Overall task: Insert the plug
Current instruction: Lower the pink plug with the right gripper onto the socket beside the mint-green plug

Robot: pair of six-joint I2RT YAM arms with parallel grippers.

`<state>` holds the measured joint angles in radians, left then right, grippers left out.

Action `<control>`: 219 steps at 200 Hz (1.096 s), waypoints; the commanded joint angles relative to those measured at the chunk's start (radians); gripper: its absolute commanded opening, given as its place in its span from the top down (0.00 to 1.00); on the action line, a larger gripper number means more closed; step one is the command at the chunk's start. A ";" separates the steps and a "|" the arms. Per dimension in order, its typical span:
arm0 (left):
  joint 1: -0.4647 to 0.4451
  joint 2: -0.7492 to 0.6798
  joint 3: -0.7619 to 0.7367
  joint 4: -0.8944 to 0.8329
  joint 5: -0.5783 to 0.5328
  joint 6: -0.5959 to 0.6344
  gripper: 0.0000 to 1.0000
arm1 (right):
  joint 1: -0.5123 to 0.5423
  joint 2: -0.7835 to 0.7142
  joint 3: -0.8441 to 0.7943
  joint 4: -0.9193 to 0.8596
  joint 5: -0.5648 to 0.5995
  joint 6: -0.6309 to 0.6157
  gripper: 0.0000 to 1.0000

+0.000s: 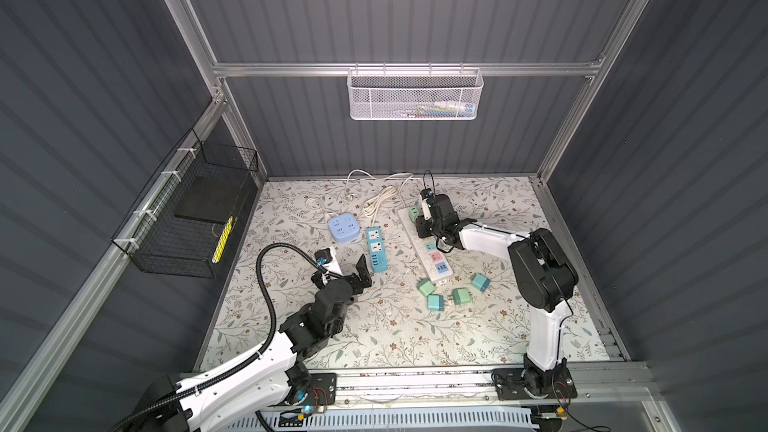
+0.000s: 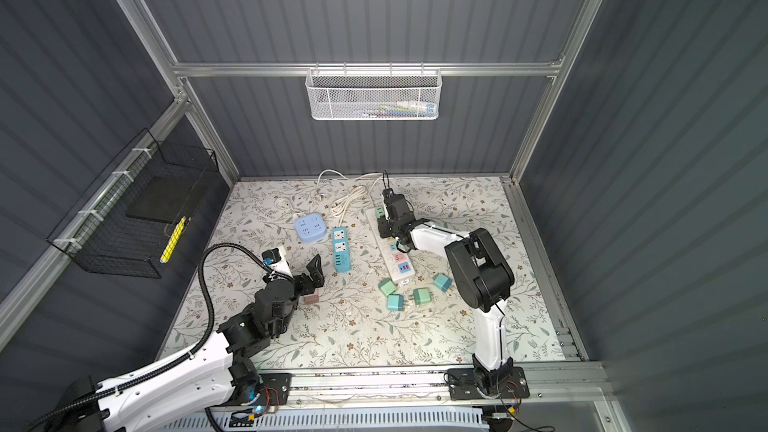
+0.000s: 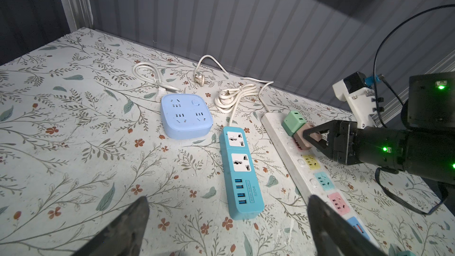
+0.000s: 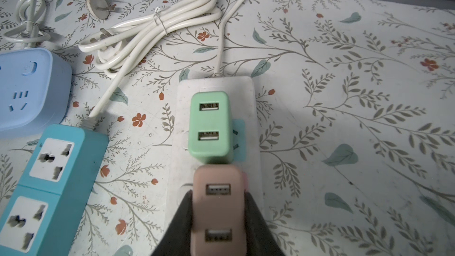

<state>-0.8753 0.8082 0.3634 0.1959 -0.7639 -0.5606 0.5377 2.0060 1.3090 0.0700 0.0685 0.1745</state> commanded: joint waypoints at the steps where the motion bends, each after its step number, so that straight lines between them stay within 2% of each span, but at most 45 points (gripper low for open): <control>1: 0.010 0.005 -0.009 0.016 -0.018 0.015 0.00 | 0.023 0.049 0.010 -0.091 0.027 -0.016 0.81; 95: 0.019 -0.004 -0.038 0.016 -0.018 0.013 0.00 | 0.047 0.118 0.007 -0.175 0.048 0.003 0.79; 102: 0.018 -0.004 -0.039 0.017 -0.019 0.013 0.00 | 0.048 0.123 0.009 -0.175 0.044 0.005 0.84; 108: 0.020 -0.001 -0.041 0.020 -0.017 0.013 0.00 | 0.048 0.122 0.008 -0.175 0.042 0.006 0.84; 143: 0.023 0.017 -0.036 0.023 -0.008 0.007 0.00 | 0.048 0.085 0.015 -0.180 0.030 0.012 0.73; 174: 0.025 0.015 -0.027 0.021 -0.005 0.016 0.00 | 0.047 0.024 0.048 -0.209 -0.001 0.018 0.56; 200: 0.028 0.003 -0.015 -0.003 -0.013 0.016 0.00 | 0.043 -0.006 0.090 -0.247 0.001 0.012 0.34; 219: 0.031 -0.012 -0.009 -0.016 -0.014 0.019 0.00 | 0.041 -0.017 0.112 -0.262 0.002 0.006 0.30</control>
<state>-0.8536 0.8211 0.3317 0.1997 -0.7631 -0.5579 0.5797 2.0354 1.3750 -0.1314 0.0803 0.1802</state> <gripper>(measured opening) 0.999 0.680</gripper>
